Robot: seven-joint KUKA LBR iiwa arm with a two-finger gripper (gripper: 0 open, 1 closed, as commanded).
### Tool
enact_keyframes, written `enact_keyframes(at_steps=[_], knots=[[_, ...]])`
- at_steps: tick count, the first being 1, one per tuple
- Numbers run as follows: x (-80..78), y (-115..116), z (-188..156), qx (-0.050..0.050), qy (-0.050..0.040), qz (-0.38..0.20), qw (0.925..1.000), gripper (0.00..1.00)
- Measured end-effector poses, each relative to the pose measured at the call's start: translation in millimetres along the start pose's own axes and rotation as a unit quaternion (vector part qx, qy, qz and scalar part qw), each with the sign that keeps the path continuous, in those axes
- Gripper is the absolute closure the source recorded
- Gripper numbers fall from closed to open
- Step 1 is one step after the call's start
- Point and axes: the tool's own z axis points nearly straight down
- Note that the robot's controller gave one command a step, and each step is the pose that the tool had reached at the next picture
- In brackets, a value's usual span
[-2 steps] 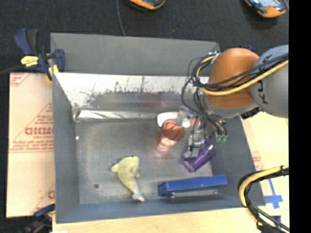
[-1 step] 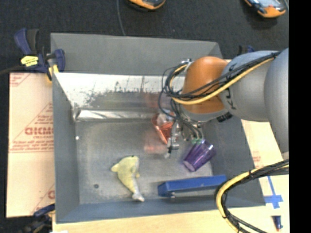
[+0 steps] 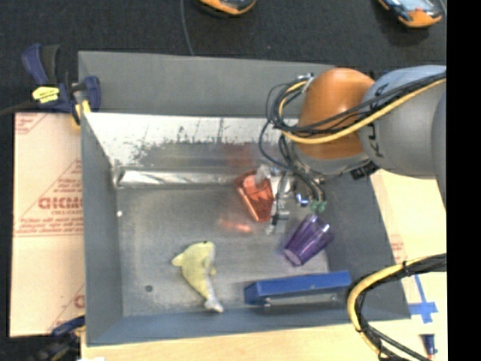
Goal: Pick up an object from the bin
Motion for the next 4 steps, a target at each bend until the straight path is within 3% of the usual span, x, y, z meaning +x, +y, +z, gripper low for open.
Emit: enact_keyframes(at_steps=[1, 2, 3, 4], knots=[[-3.2, 0.0, -31.8, 0.000, -0.0074, 0.002, 1.0000, 0.00], [-24.2, -37.2, 26.6, 0.000, -0.0106, 0.061, 0.9981, 0.00], [-20.5, -25.6, 52.0, 0.001, -0.0127, -0.025, 0.9996, 0.00], [-13.7, -37.2, 60.0, 0.000, -0.0120, -0.018, 0.9998, 1.00]])
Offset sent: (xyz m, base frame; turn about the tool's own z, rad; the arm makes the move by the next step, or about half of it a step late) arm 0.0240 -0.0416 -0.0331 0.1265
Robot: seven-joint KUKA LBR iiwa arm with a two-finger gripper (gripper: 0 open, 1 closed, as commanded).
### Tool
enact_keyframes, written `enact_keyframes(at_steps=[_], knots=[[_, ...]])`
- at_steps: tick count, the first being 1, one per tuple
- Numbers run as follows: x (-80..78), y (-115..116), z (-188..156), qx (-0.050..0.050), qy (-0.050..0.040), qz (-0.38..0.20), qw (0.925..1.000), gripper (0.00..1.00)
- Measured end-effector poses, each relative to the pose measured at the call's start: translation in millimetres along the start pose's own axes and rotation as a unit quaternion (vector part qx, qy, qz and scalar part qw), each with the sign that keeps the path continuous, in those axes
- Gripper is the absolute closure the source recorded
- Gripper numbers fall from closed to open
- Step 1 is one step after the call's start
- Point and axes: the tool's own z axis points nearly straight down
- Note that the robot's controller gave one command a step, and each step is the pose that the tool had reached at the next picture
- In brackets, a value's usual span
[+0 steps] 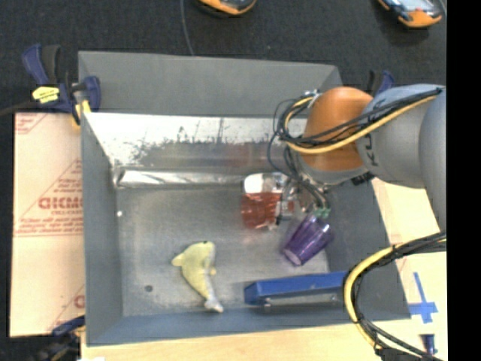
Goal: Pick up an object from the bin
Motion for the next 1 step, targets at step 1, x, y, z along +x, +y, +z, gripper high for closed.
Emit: enact_keyframes(at_steps=[1], knots=[[0.0, 0.0, 0.0, 0.000, 0.0000, 0.000, 1.0000, 1.00]])
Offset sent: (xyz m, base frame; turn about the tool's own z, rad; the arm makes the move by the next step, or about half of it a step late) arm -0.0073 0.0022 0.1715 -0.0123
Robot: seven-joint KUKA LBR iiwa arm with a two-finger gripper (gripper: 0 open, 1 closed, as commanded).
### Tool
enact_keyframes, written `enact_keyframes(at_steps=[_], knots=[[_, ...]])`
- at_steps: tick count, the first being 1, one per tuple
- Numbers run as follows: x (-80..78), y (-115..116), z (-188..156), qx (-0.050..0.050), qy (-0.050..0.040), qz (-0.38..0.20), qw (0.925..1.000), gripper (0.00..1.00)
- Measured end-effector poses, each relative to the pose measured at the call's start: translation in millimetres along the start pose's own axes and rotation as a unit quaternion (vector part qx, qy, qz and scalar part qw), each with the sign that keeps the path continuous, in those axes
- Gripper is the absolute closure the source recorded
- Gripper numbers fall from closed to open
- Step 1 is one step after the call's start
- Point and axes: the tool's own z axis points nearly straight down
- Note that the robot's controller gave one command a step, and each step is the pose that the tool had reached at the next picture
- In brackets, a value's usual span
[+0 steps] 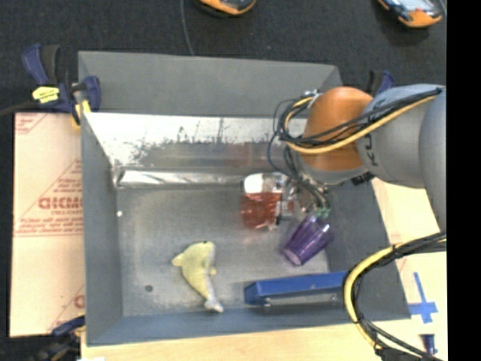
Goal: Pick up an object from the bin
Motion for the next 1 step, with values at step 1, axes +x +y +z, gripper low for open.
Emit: enact_keyframes(at_steps=[1], knots=[[3.3, -0.2, -59.8, 0.001, 0.0035, -0.001, 1.0000, 1.00]])
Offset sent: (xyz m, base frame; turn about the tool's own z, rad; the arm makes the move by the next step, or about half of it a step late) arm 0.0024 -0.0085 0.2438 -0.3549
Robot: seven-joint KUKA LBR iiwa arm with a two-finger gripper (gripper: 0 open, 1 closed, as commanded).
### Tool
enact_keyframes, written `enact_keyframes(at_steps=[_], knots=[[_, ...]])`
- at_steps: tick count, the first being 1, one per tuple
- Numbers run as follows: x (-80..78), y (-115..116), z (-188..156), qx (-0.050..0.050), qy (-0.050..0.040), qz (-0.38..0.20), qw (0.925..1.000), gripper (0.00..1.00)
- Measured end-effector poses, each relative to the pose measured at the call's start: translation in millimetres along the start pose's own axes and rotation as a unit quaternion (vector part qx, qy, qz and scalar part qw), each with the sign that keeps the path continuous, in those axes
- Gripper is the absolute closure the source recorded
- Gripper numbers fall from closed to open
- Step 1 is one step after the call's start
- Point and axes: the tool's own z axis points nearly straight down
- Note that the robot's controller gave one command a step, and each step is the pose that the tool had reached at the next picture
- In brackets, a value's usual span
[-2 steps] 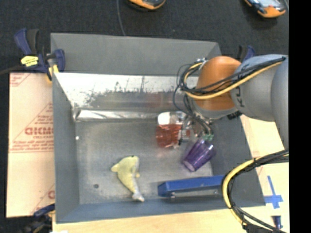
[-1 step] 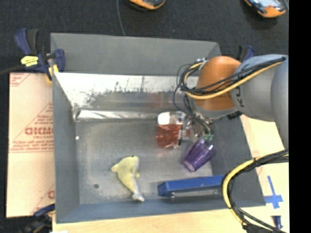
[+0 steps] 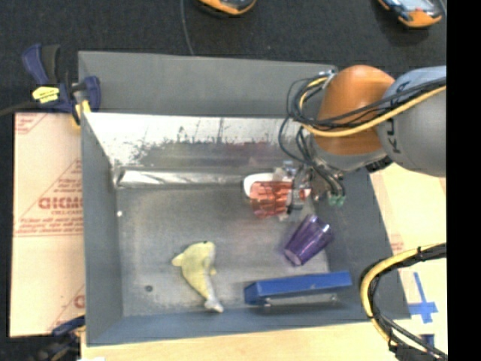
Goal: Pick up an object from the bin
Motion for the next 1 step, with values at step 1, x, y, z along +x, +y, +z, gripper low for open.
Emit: enact_keyframes(at_steps=[1], knots=[[-5.9, -4.4, -82.8, 0.001, -0.0019, -0.076, 0.9971, 1.00]])
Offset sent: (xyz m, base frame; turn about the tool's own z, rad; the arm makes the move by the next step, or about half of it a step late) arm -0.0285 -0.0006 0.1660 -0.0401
